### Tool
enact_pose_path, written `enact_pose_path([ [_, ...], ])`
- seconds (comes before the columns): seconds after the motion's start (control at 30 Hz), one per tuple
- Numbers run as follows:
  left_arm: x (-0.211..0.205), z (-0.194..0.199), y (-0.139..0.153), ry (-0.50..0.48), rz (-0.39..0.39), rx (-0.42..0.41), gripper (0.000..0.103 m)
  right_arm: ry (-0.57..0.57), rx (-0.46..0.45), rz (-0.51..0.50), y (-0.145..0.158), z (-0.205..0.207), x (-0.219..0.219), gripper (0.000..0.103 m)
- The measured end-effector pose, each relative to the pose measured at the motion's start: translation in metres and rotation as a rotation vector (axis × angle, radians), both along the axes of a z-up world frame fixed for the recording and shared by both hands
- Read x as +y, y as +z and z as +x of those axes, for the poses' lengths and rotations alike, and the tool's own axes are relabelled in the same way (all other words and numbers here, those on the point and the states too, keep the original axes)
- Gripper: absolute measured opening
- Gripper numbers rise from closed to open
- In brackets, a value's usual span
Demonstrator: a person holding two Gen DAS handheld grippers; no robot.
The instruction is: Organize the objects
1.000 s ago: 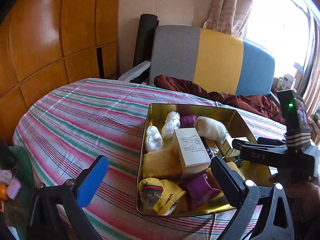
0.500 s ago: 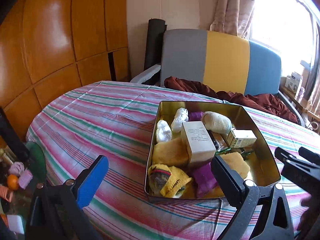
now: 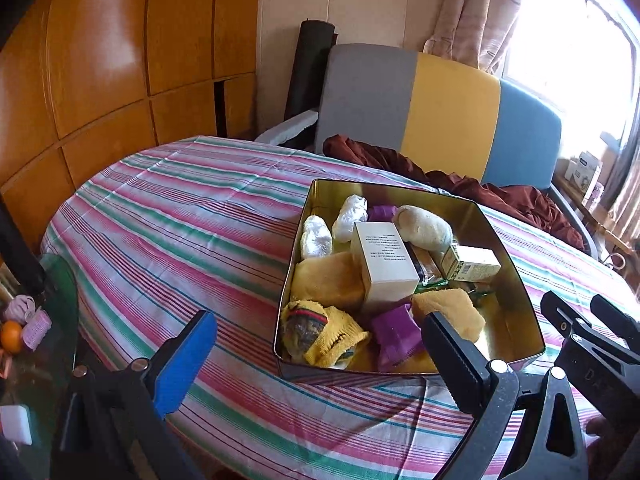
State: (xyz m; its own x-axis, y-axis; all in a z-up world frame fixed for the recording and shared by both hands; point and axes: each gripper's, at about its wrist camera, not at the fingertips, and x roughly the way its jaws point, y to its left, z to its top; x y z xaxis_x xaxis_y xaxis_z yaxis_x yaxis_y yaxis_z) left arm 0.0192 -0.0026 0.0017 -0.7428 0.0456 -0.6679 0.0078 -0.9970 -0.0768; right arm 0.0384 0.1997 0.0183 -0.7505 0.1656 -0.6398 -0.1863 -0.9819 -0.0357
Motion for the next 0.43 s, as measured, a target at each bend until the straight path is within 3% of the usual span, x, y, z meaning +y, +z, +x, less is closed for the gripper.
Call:
enact_pose_path([
  [0.43, -0.0017, -0.0024, -0.0042, 0.007, -0.007, 0.019, 0.102, 0.022, -0.021, -0.003, -0.0087, -0.0065, -0.0071, 0.084],
])
